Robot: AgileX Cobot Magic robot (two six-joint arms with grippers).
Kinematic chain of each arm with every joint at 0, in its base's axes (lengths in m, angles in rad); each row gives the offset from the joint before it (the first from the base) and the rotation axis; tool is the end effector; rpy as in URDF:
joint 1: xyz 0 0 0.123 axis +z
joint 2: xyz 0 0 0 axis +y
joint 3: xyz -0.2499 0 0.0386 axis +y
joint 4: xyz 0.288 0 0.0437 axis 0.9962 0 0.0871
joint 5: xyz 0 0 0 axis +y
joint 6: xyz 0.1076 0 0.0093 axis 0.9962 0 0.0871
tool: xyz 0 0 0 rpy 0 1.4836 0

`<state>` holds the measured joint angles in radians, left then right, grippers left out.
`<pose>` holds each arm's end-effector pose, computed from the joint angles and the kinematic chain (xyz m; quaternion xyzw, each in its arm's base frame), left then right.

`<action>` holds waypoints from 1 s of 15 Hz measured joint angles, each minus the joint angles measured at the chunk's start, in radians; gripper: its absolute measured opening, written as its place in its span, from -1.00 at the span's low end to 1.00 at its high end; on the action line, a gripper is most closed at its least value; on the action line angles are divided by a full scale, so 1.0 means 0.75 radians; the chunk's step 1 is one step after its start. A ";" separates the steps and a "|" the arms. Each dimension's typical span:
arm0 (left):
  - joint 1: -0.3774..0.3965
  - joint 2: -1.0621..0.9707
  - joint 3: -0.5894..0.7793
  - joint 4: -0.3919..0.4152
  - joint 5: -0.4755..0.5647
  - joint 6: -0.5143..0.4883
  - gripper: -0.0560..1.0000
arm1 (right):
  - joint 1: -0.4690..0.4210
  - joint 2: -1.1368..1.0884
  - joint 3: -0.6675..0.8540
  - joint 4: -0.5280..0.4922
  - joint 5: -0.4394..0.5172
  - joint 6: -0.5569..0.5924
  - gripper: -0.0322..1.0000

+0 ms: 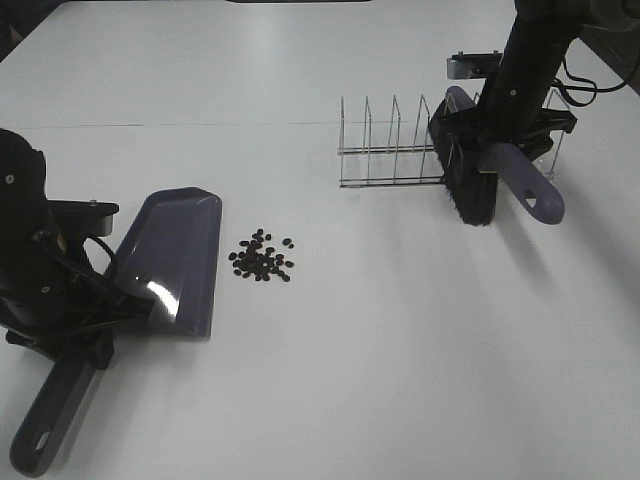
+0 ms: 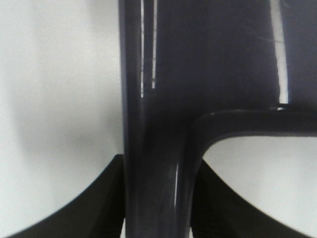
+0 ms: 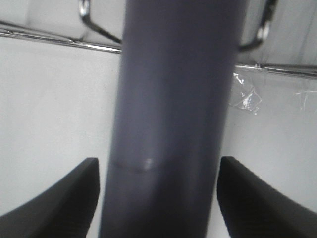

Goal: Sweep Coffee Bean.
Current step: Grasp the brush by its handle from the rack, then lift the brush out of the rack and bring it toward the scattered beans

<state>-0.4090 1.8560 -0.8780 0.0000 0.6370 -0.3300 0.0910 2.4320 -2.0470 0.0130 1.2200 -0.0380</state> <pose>0.2835 -0.1229 0.0296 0.0395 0.9990 -0.0078 0.0200 0.5015 0.0471 0.0810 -0.0624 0.9977 0.0069 0.0263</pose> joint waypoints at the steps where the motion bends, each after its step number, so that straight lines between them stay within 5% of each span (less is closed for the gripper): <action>1: 0.000 0.000 0.000 0.000 0.000 0.000 -0.30 | 0.000 0.000 0.000 0.004 0.000 0.000 0.22; 15: 0.000 0.000 0.000 0.000 -0.009 0.000 -0.30 | 0.000 0.000 0.000 0.065 0.000 0.000 0.07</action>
<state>-0.4090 1.8560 -0.8780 0.0000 0.6300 -0.3300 0.0910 2.4320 -2.0470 0.0620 1.2200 -0.0380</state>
